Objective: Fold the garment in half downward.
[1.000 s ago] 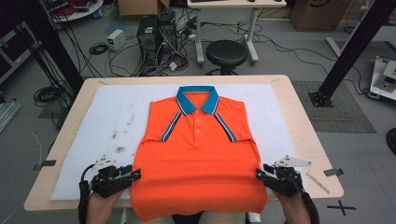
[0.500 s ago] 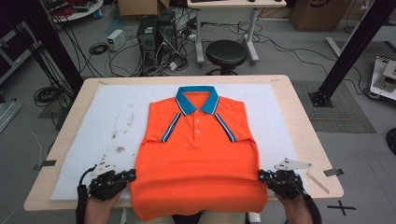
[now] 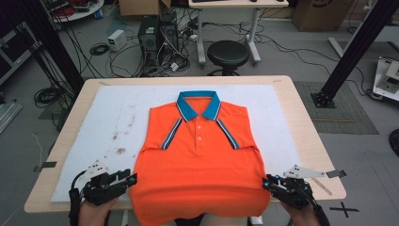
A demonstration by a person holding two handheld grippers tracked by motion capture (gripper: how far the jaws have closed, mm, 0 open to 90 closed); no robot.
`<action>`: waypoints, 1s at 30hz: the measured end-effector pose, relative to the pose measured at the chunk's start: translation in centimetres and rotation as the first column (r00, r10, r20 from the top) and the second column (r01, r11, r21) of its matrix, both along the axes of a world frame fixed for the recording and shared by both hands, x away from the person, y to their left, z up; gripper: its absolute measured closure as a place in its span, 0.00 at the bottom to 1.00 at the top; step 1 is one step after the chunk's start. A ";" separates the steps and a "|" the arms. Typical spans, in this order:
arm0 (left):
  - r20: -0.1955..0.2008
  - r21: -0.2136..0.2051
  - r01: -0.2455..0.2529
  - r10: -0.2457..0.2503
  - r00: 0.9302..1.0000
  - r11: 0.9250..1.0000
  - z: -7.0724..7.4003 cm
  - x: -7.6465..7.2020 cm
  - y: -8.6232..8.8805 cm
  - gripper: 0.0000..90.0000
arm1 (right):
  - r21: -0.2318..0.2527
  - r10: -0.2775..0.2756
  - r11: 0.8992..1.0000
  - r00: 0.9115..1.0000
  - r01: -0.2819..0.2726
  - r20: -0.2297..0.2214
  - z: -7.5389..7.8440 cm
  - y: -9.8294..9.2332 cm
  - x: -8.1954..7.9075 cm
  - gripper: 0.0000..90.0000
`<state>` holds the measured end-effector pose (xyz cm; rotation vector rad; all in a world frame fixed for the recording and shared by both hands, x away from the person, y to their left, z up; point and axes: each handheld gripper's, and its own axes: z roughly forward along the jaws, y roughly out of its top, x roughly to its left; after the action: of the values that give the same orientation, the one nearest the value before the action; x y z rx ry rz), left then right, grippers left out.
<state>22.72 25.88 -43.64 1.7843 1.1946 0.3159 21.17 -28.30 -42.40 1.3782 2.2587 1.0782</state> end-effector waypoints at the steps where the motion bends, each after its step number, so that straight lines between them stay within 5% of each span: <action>1: -0.004 0.008 -0.009 0.009 1.000 1.000 0.0 0.6 -0.1 0.60 | 0.000 -0.006 1.000 1.000 0.006 0.009 0.0 0.1 0.3 0.72; 8: 0.012 0.017 -0.024 0.024 1.000 1.000 -0.1 5.7 -0.7 0.50 | -0.036 -0.062 0.997 0.997 0.064 0.037 -0.6 0.8 4.6 0.62; 11: 0.050 -0.008 -0.001 0.002 0.999 1.000 -0.1 7.6 -0.7 0.44 | -0.036 -0.067 0.997 0.997 0.068 0.037 -0.7 1.1 6.4 0.57; 19: 0.137 0.022 -0.047 0.044 0.990 0.999 0.7 11.1 -0.8 0.29 | -0.040 -0.072 0.996 0.995 0.075 0.068 -0.5 1.6 9.9 0.40; 27: 0.202 -0.015 0.010 -0.007 0.979 1.000 1.7 15.0 -0.7 0.23 | -0.036 -0.050 0.998 0.997 0.052 0.058 -0.5 2.4 14.0 0.28; 30: 0.221 0.026 0.053 -0.057 0.974 0.998 1.6 17.0 -0.7 0.24 | -0.040 -0.046 0.998 0.998 0.047 0.035 -0.5 2.9 16.0 0.26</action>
<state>39.68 25.19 -42.05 1.7454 0.9854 0.4829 37.13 -25.39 -42.94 1.3791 2.2015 1.0264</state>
